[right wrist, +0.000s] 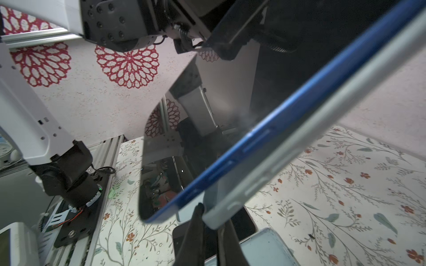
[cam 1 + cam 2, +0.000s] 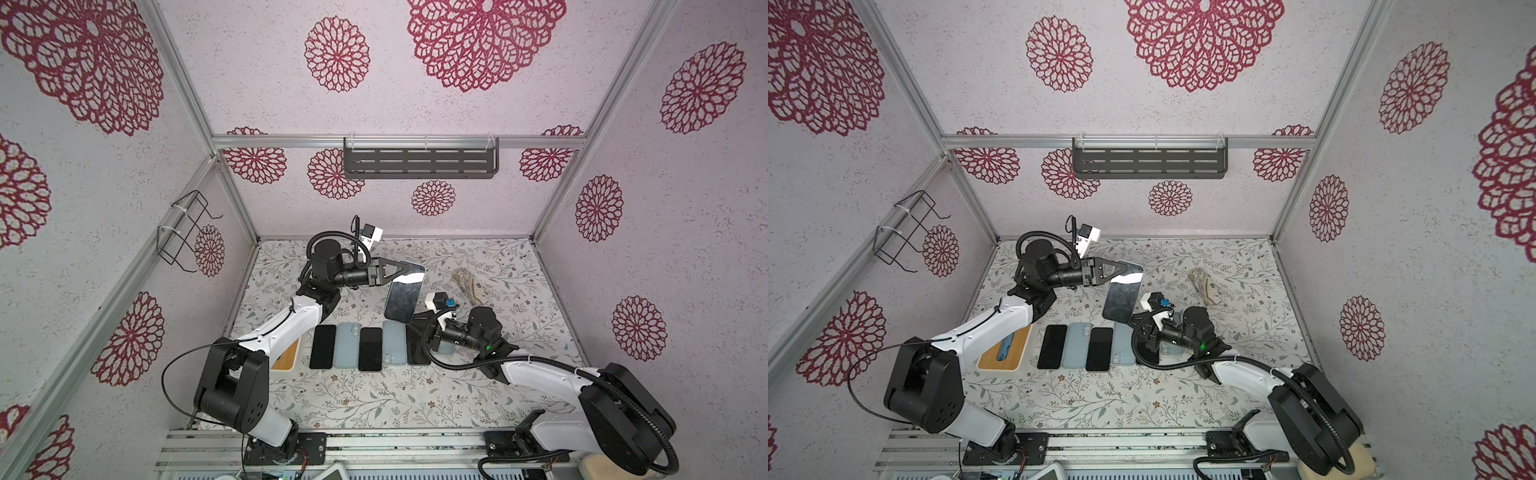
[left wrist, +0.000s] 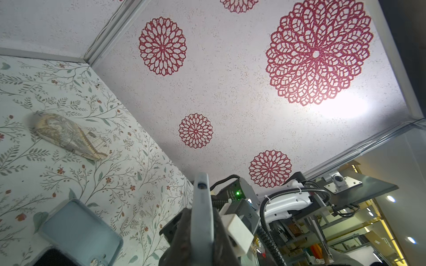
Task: Take the phone out of the phone case
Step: Remove the phone case from the phone.
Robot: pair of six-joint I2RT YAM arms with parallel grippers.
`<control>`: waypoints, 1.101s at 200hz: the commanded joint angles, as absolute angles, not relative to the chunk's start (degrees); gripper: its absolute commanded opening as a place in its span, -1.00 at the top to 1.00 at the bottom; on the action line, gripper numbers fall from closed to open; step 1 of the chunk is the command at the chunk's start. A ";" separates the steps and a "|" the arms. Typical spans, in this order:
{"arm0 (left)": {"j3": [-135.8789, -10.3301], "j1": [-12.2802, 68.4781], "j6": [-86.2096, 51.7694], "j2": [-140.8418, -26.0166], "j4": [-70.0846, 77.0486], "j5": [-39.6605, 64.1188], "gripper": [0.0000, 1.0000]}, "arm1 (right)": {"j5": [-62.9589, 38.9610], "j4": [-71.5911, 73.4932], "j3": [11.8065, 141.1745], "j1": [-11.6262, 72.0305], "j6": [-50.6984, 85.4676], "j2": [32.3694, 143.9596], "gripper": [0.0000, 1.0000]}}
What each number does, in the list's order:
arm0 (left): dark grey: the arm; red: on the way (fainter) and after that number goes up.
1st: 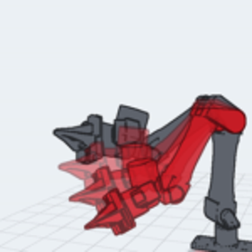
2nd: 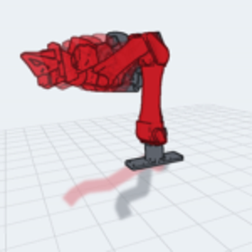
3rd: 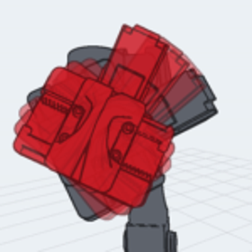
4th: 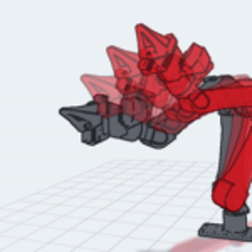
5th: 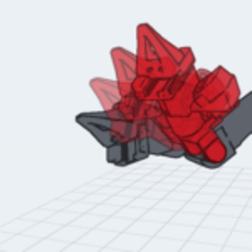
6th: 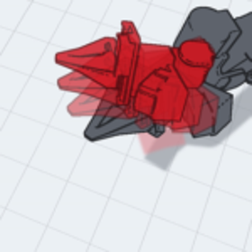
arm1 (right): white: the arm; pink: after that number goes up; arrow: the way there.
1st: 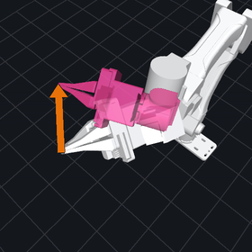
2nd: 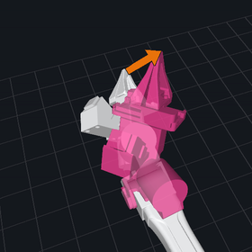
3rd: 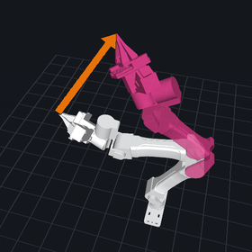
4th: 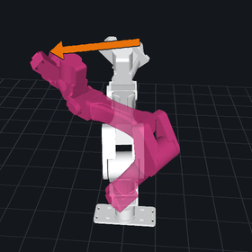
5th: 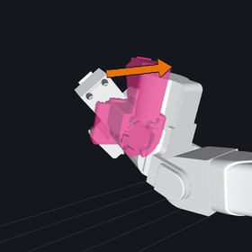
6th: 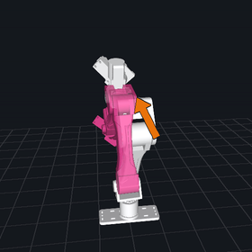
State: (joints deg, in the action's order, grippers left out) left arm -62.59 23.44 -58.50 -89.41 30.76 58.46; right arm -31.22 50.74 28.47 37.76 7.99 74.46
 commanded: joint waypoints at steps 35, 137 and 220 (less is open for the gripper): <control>-62.20 24.79 -64.59 -89.14 34.61 61.09 1.00 | -21.44 63.17 26.85 36.53 16.80 66.85 0.44; -61.22 25.47 -57.09 -88.88 26.76 57.06 1.00 | -30.24 66.71 25.45 35.24 29.43 66.52 0.59; -58.79 29.16 -65.73 -103.80 43.36 50.33 1.00 | -20.59 37.11 23.51 33.93 35.84 50.96 1.00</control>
State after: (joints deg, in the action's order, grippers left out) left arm -60.49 28.27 -60.88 -98.13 34.96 54.48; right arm -21.52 40.12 20.71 33.98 33.63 56.45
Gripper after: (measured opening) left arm 0.127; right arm 0.046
